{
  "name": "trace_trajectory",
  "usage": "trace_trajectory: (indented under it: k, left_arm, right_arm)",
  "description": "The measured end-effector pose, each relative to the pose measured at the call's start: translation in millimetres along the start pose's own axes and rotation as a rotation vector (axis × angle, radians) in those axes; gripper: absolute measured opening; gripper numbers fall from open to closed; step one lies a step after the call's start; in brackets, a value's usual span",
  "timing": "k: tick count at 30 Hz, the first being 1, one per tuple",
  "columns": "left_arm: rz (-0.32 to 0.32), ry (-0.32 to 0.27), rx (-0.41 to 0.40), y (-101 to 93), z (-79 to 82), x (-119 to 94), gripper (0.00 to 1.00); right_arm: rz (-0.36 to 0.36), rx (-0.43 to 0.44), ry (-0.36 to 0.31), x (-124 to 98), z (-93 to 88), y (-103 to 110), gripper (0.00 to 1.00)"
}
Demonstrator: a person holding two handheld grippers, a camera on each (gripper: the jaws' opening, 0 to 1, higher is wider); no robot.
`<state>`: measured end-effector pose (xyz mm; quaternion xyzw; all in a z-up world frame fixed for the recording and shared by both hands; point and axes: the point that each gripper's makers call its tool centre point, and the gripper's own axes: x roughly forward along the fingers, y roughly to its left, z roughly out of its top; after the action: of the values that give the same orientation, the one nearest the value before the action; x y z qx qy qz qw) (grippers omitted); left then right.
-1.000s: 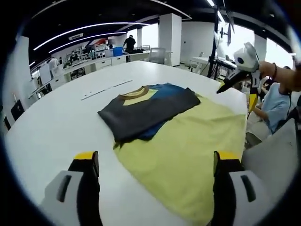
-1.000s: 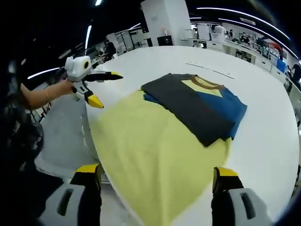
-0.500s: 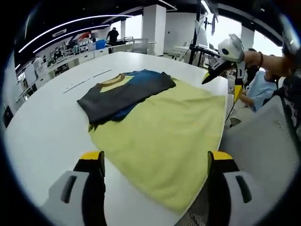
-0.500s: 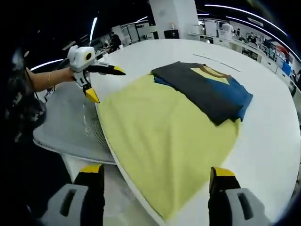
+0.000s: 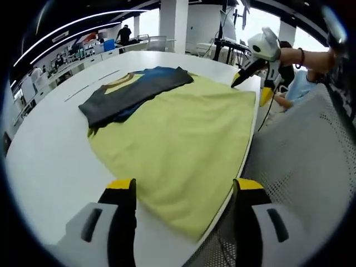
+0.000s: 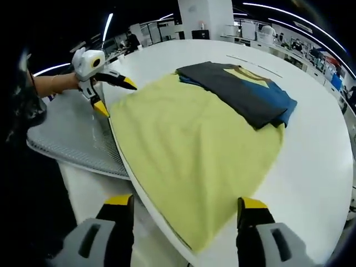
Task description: Fold the garment on the visible template until the final outline fits inside the template.
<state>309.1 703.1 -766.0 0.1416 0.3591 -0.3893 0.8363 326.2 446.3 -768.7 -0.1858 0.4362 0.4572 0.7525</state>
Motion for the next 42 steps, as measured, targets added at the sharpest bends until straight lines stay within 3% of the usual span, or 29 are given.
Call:
trace_trajectory:
  k: [7,19,23,30,35,40,42]
  left_arm:
    - [0.005,0.046,0.050,-1.9,-13.1,1.3,0.65]
    - [0.016,0.039,0.058,1.0,-13.6,1.0,0.61]
    - [0.008,0.044,0.068,-3.4,-14.3,0.6,0.57]
    - [0.017,0.045,0.057,0.1,-13.7,1.1,0.54]
    - [0.036,0.046,0.034,6.5,-12.7,0.8,0.35]
    - [0.037,0.049,0.046,6.6,-11.8,0.1,0.19]
    - [0.039,0.062,0.059,6.0,-13.5,-1.1,0.07]
  right_arm:
    - [-0.047,-0.074,0.032,0.3,-5.8,-7.3,0.65]
    - [-0.086,-0.183,0.078,0.1,-15.3,-12.1,0.61]
    - [-0.086,-0.171,0.068,-1.7,-14.6,-12.6,0.60]
    - [-0.101,-0.198,0.078,-4.0,-14.4,-15.5,0.44]
    - [-0.087,-0.210,0.084,-4.7,-17.1,-11.7,0.24]
    - [-0.084,-0.215,0.084,-4.8,-18.6,-9.6,0.15]
    - [-0.082,-0.219,0.092,-5.7,-20.2,-9.3,0.07]
